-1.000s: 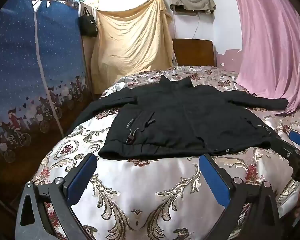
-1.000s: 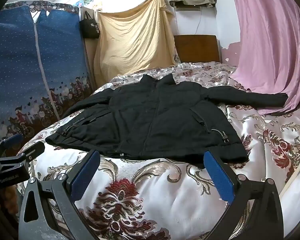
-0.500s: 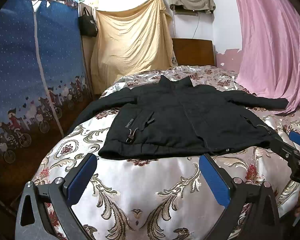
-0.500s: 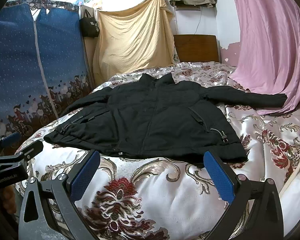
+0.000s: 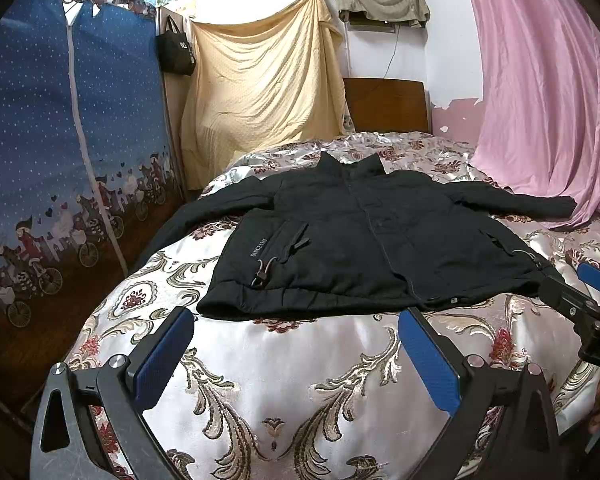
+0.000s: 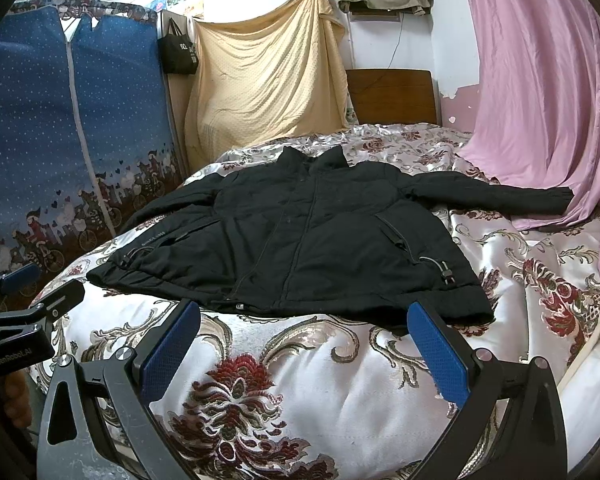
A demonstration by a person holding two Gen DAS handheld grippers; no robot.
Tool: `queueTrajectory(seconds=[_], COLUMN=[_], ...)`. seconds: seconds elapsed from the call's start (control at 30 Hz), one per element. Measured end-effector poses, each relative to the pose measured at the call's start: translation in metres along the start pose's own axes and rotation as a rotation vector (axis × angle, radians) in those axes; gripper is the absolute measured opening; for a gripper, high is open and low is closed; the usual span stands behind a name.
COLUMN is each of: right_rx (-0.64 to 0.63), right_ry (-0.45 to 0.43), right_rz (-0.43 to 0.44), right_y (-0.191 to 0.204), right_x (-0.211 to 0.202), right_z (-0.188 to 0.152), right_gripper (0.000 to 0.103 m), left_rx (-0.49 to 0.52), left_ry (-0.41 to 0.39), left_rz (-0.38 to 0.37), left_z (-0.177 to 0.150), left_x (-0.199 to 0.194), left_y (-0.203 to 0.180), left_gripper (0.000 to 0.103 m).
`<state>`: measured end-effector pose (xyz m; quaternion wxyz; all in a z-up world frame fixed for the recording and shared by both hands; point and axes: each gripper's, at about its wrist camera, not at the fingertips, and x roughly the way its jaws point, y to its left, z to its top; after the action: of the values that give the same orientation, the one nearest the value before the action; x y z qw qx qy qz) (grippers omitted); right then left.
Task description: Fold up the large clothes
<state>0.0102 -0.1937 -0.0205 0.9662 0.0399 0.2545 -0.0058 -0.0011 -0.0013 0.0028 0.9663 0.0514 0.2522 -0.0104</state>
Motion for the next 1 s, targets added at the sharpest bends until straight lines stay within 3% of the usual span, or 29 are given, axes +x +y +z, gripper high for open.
queueTrajectory(seconds=[1.0], right_rx=[-0.002], right_ry=[0.003], right_rz=[-0.003], right_y=[0.0009], right_x=[0.0002], right_z=[0.0001], right_gripper=[0.102], left_rx=[0.002], left_ry=[-0.003], left_rz=[0.002], left_z=[-0.0017], left_x=[0.0029], left_y=[-0.0016], left_gripper=[0.103])
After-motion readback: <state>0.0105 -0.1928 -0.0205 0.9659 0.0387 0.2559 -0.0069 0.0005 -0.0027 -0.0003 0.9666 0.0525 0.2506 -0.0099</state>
